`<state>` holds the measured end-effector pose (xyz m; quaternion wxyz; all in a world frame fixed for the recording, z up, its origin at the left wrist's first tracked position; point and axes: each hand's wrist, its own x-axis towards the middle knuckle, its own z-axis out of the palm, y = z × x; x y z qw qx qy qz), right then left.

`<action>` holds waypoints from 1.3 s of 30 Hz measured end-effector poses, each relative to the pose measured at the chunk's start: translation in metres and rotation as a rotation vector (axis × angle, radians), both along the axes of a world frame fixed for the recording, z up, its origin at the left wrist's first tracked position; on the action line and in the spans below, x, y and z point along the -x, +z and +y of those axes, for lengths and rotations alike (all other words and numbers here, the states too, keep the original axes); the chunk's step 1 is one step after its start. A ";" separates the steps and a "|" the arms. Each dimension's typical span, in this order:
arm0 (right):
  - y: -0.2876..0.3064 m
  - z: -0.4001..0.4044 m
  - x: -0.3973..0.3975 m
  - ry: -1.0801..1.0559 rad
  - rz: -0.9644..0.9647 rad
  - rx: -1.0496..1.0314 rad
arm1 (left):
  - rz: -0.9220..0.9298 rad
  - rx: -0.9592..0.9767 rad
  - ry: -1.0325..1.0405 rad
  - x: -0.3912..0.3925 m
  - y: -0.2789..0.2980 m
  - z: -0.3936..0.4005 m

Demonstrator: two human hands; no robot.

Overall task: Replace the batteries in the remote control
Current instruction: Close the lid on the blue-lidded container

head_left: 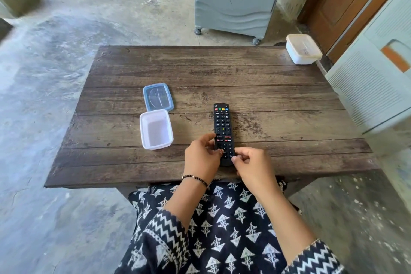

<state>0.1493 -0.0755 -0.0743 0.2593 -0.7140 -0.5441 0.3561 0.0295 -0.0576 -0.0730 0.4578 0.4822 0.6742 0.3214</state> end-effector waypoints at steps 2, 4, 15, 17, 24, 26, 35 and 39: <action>0.000 0.000 0.001 0.011 -0.029 -0.012 | 0.006 0.001 -0.008 0.001 0.001 -0.002; 0.000 0.000 0.001 0.010 -0.040 -0.015 | 0.015 0.005 -0.010 0.002 0.003 -0.003; 0.025 0.022 0.031 0.108 -0.238 -0.301 | 0.157 -0.191 0.122 0.045 0.025 0.000; 0.030 0.039 0.048 0.201 -0.211 -0.341 | 0.262 -0.299 0.226 0.067 0.028 0.003; 0.018 0.117 0.108 0.600 -0.340 -0.236 | 0.377 -0.084 0.332 0.124 0.009 0.008; 0.009 0.126 0.117 0.683 -0.408 -0.171 | 0.330 -0.051 0.339 0.129 0.007 0.008; -0.001 0.119 0.095 0.701 -0.488 -0.240 | 0.196 -0.024 0.424 0.147 0.002 0.004; 0.006 0.112 0.083 0.600 -0.491 -0.231 | 0.196 -0.037 0.457 0.152 0.000 -0.002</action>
